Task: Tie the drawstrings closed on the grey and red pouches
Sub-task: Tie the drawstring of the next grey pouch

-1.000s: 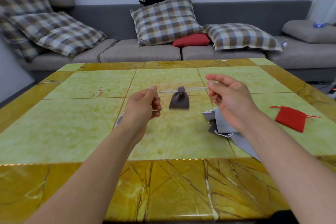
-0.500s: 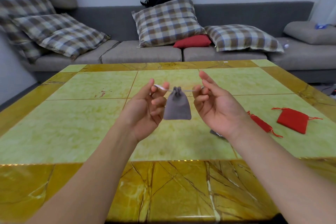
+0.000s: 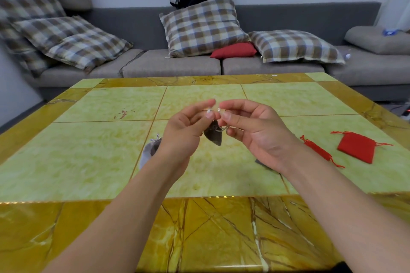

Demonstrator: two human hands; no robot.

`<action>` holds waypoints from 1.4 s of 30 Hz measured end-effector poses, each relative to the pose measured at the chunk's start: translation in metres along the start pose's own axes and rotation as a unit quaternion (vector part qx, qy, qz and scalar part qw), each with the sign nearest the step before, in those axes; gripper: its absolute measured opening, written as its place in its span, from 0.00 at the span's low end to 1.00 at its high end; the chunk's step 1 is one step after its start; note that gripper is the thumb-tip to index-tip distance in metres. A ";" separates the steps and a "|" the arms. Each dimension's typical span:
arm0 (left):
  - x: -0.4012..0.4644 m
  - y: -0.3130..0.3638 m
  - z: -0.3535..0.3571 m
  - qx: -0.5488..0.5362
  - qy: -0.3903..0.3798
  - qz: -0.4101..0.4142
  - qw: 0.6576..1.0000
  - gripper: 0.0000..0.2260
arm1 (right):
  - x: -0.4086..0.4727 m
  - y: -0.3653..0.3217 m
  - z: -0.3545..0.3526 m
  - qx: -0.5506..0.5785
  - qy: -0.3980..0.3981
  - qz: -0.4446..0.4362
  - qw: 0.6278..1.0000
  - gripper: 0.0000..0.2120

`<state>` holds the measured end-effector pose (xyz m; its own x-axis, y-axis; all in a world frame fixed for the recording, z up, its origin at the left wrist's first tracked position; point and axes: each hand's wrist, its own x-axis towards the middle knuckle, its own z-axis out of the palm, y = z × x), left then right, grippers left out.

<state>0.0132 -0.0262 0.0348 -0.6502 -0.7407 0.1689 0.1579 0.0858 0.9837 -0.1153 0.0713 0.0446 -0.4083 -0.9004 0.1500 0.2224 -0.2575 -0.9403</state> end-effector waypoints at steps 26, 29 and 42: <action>-0.007 -0.003 0.006 0.025 -0.122 -0.096 0.988 0.16 | 0.000 -0.003 -0.002 -0.234 0.028 -0.095 0.967 0.04; -0.008 -0.001 0.007 0.030 -0.137 -0.090 0.986 0.18 | 0.001 -0.001 -0.006 -0.220 0.047 -0.053 0.973 0.06; -0.007 -0.006 0.007 0.041 -0.109 -0.081 0.990 0.12 | -0.001 -0.006 -0.020 -0.211 0.043 0.021 0.976 0.06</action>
<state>0.0116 -0.0170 0.0278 -0.8087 -0.5881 0.0097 -0.0156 0.0380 0.9992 -0.1337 0.0811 0.0436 -0.4833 -0.8698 0.0993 -0.1365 -0.0372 -0.9899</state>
